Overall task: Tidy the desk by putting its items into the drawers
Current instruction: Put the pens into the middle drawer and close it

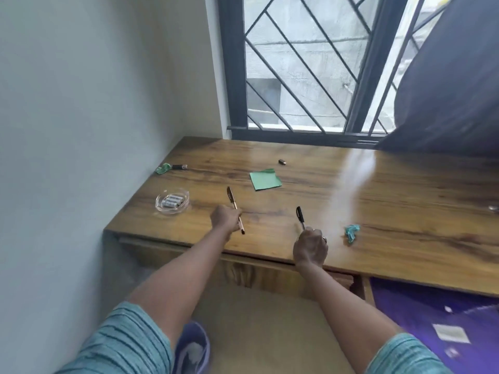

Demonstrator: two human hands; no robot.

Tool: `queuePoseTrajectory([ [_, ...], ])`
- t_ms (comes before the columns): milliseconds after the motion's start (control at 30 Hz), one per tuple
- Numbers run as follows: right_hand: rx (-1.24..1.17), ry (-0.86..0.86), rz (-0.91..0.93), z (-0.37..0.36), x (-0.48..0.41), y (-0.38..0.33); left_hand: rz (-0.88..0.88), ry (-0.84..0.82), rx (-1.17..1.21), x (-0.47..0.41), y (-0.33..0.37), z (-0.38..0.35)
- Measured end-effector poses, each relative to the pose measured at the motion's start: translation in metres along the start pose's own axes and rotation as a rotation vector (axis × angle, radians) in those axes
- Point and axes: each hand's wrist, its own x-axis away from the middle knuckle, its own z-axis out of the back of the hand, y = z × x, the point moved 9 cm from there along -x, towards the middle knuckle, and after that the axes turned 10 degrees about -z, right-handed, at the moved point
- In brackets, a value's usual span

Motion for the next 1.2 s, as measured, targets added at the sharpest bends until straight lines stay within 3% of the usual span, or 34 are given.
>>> queuePoseTrajectory([
  [267, 0.091, 0.042, 0.136, 0.027, 0.06, 0.042, 0.033, -0.143, -0.024, 0.124, -0.029, -0.034],
  [500, 0.212, 0.064, 0.278, 0.067, 0.125, 0.125, 0.041, -0.119, 0.051, 0.245, -0.063, -0.076],
  [800, 0.278, 0.045, 0.132, 0.15, 0.165, 0.285, -0.023, -0.286, -0.04, 0.392, -0.062, -0.164],
  [1200, 0.22, -0.3, -0.062, 0.145, 0.17, 0.396, 0.031, -0.438, -0.629, 0.47, -0.121, -0.243],
])
